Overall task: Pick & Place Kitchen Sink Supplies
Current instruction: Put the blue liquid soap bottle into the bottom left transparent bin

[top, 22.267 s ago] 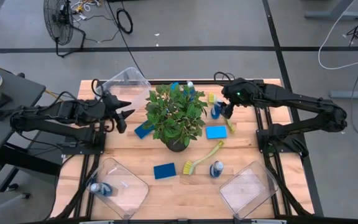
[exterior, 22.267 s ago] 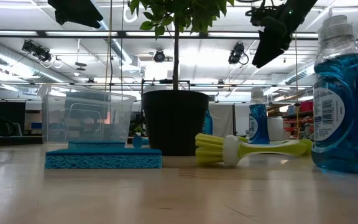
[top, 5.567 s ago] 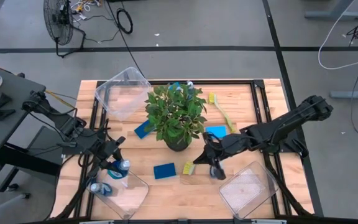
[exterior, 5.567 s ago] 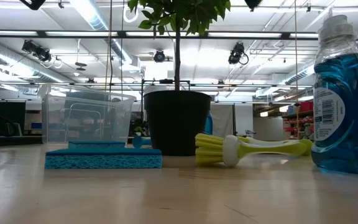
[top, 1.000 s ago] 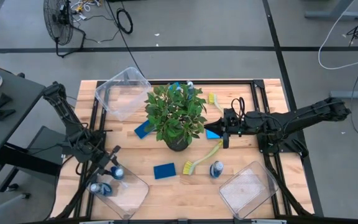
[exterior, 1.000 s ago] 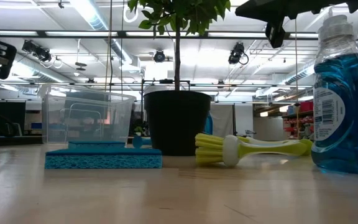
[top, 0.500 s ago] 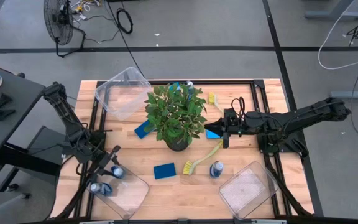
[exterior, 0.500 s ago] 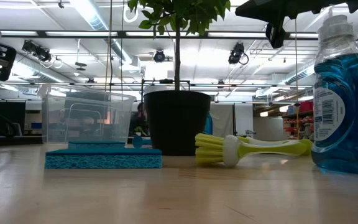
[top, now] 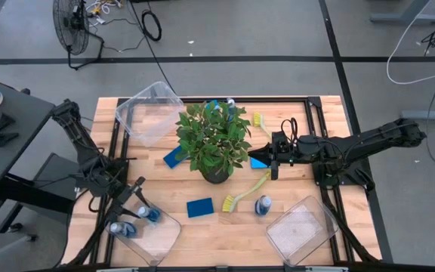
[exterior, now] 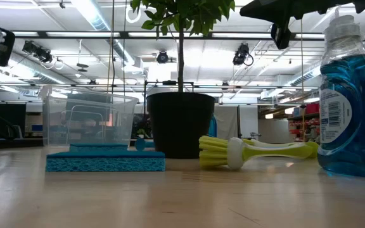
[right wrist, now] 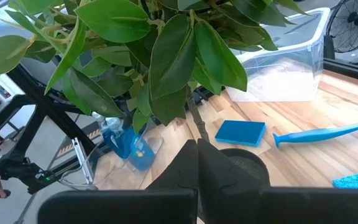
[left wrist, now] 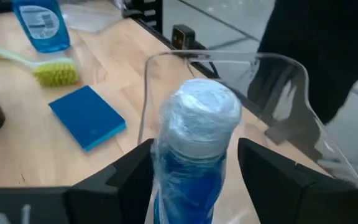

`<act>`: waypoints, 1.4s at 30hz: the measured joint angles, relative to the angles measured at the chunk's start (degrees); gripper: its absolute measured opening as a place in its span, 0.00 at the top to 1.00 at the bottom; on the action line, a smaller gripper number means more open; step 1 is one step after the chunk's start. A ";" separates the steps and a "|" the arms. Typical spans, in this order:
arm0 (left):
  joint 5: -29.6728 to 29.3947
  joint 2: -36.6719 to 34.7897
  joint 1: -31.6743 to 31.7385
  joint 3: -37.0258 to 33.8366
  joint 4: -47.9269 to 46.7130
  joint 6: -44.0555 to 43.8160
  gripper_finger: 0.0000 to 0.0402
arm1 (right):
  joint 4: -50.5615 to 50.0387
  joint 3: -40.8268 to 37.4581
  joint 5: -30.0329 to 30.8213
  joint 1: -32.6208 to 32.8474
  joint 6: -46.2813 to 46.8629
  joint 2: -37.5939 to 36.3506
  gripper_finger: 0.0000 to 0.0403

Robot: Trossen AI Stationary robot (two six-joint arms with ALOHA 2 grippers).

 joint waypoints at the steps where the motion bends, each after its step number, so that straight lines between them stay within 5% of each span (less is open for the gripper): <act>1: 0.37 0.00 -0.01 1.02 -2.17 0.20 0.44 | 0.00 0.00 0.00 -0.02 0.00 0.00 1.00; 15: 1.65 -0.01 0.00 18.71 -20.89 -0.59 0.44 | 0.01 0.00 -0.61 0.02 -1.58 0.00 1.00; 24: -7.69 3.74 0.53 28.67 -20.03 9.02 0.44 | 0.02 0.02 -0.63 0.02 -2.82 0.00 1.00; 34: -24.57 11.57 6.26 30.94 -7.09 3.56 0.44 | 0.09 0.00 -0.88 0.07 -8.35 0.00 1.00; 42: -23.54 18.08 14.42 30.94 -3.01 3.55 0.44 | 0.04 0.02 -4.28 0.07 -14.29 0.00 1.00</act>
